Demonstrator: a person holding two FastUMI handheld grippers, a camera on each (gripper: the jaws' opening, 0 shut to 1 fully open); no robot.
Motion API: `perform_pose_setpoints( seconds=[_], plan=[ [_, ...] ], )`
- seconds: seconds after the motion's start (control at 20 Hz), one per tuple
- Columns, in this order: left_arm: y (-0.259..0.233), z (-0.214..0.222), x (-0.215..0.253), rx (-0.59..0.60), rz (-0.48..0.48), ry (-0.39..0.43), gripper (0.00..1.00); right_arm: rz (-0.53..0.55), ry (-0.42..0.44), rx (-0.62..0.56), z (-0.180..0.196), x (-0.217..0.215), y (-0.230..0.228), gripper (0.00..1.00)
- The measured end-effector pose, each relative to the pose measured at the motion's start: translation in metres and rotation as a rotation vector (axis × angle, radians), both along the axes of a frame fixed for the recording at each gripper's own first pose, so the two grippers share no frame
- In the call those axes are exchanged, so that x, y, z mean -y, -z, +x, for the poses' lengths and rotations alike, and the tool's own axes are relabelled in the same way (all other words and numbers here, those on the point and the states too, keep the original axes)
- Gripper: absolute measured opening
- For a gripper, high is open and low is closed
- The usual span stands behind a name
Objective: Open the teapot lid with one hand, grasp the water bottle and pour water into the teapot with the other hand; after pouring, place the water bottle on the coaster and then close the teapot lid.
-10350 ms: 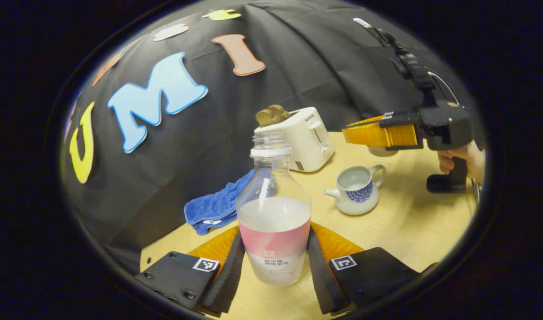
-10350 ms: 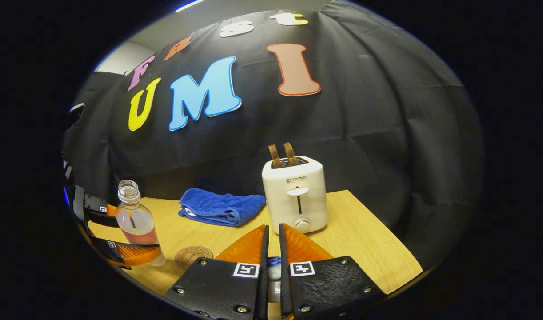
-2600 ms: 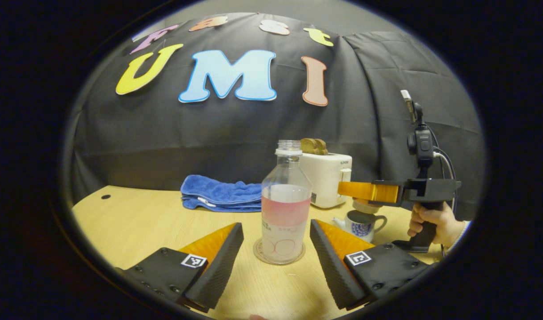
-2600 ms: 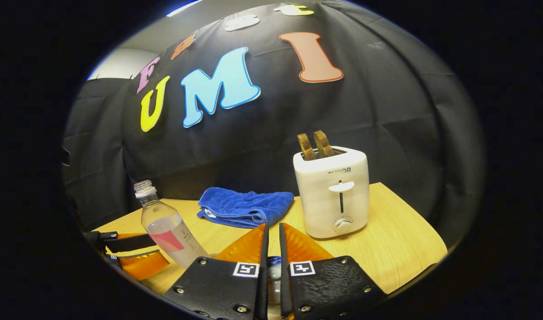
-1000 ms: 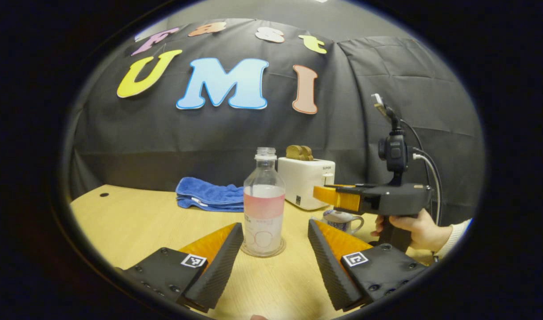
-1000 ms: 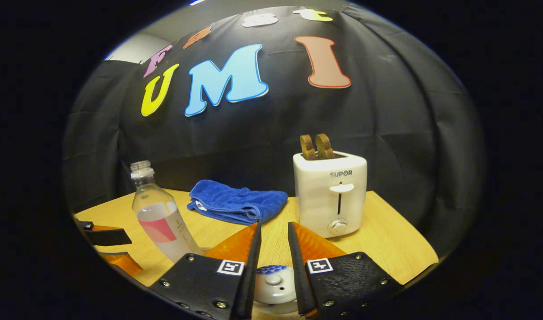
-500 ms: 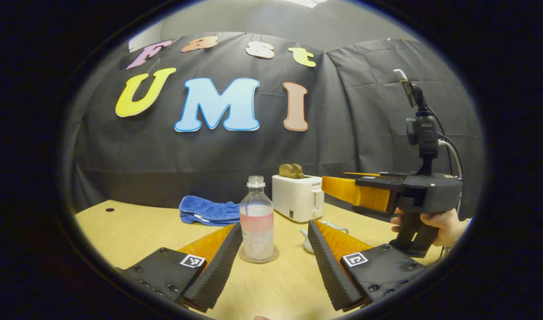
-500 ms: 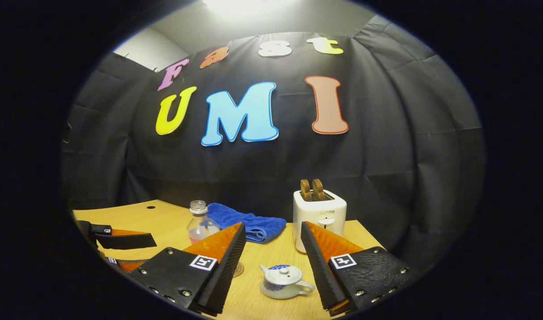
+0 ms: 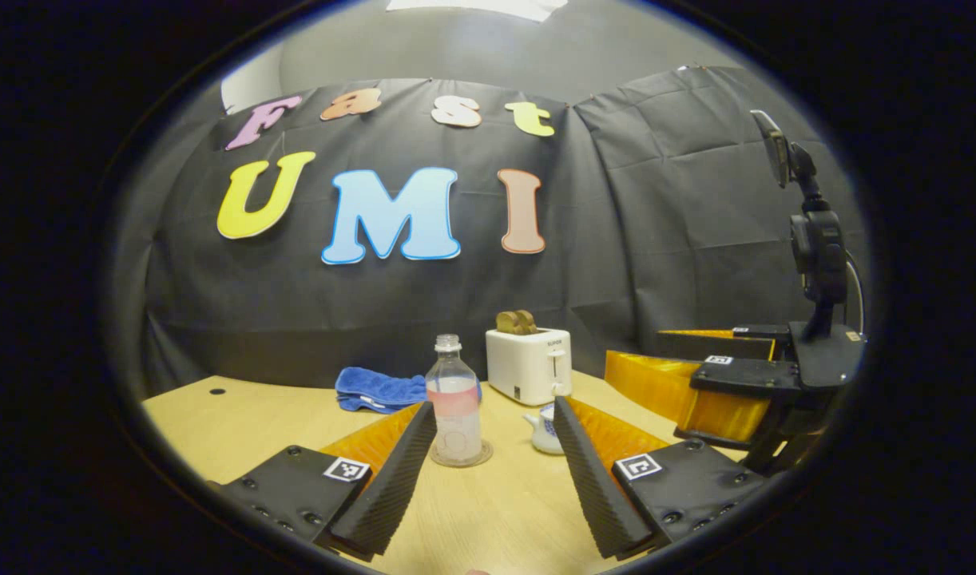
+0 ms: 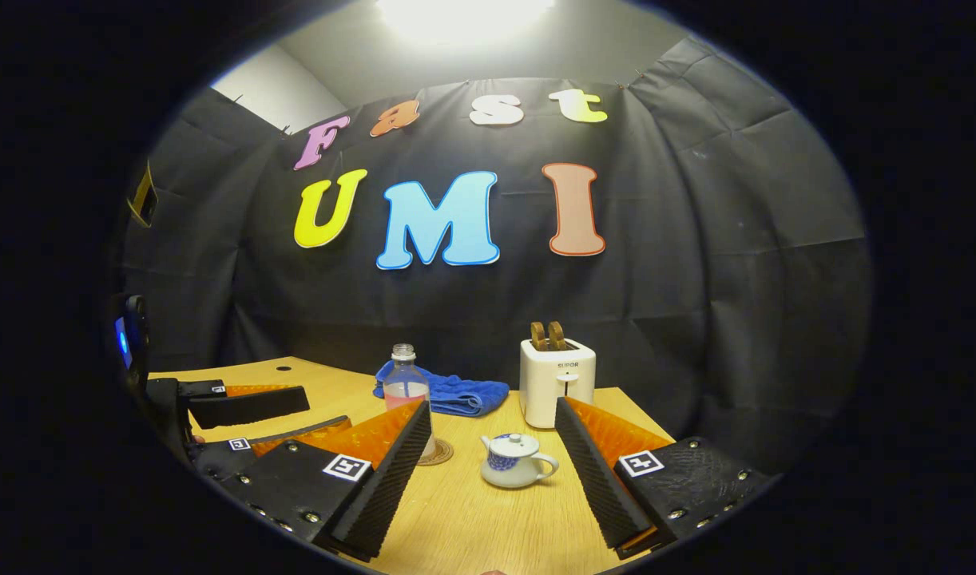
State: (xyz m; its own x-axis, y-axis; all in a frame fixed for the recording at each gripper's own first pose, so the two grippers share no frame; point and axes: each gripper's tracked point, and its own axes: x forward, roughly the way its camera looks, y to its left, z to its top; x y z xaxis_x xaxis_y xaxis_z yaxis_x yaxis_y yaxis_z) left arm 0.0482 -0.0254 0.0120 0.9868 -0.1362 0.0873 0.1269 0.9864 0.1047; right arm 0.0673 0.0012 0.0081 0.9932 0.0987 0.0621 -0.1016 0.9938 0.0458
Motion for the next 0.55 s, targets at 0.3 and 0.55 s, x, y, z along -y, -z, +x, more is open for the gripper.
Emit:
perform_pose_setpoints(
  seconds=[0.3,0.55],
  plan=[
    [0.011,-0.022,0.01,0.009,-0.019,-0.007,1.0,-0.08,0.033,0.027,-0.042,-0.003,0.013,0.97],
    [0.033,-0.036,-0.001,0.007,-0.068,-0.053,1.0,-0.077,0.078,0.064,-0.061,-0.006,0.023,0.97]
  ],
)
